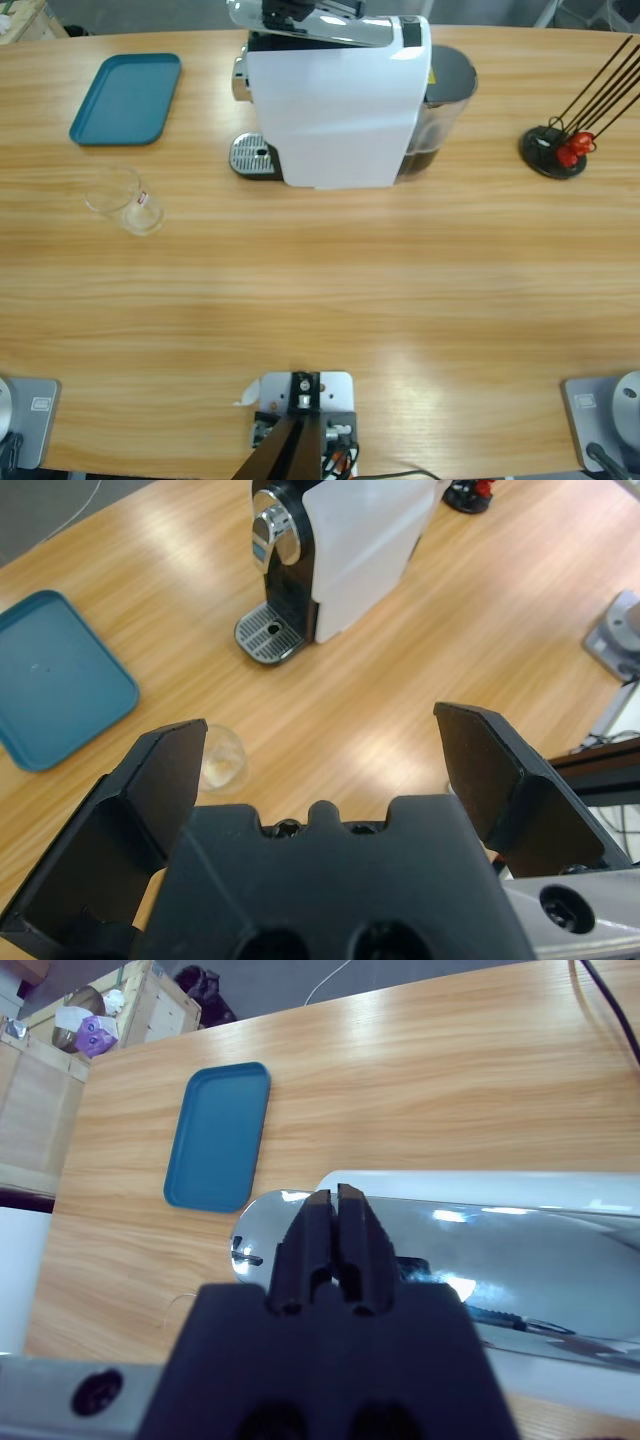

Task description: Pour coffee

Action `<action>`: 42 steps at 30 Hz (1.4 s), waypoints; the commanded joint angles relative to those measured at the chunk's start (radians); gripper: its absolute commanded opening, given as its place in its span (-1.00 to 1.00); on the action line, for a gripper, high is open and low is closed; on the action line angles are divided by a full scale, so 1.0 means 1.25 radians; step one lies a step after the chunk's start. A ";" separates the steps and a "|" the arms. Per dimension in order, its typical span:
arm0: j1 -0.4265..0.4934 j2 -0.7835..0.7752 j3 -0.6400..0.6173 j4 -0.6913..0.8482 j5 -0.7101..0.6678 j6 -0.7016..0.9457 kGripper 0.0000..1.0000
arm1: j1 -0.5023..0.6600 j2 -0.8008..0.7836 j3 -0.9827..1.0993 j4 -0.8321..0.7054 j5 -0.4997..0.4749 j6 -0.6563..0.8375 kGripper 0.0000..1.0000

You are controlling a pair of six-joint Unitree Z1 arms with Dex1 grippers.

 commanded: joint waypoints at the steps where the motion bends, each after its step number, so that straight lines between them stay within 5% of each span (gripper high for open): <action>1: -0.011 0.018 0.023 0.010 -0.007 0.015 0.98 | 0.029 0.146 0.095 0.015 0.049 -0.009 -1.00; 17: -0.011 0.023 0.022 0.005 -0.007 0.015 0.98 | 0.034 0.167 0.139 0.018 0.053 -0.019 -1.00; 23: -0.011 0.022 0.021 -0.001 -0.004 0.014 0.98 | 0.034 0.078 0.129 0.005 -0.043 -0.158 -1.00; 24: -0.011 0.024 0.021 -0.005 -0.003 0.014 0.98 | 0.034 0.055 0.123 0.002 -0.062 -0.192 -0.31; 25: -0.011 0.026 0.022 -0.011 -0.003 0.013 0.98 | 0.034 0.036 0.111 0.002 -0.073 -0.220 0.76; 26: -0.011 0.029 0.023 -0.016 -0.003 0.013 0.98 | 0.034 0.017 0.098 0.005 -0.081 -0.254 0.98; 31: -0.011 0.067 0.024 -0.023 -0.001 0.013 0.99 | 0.034 -0.088 0.032 0.089 -0.047 -0.387 1.00; 38: -0.008 0.099 0.034 -0.022 0.005 -0.022 0.99 | 0.034 -0.200 -0.052 0.375 0.154 -0.474 1.00; 42: 0.010 0.071 0.046 -0.007 0.004 -0.033 0.99 | 0.034 -0.278 -0.043 0.479 0.204 -0.518 1.00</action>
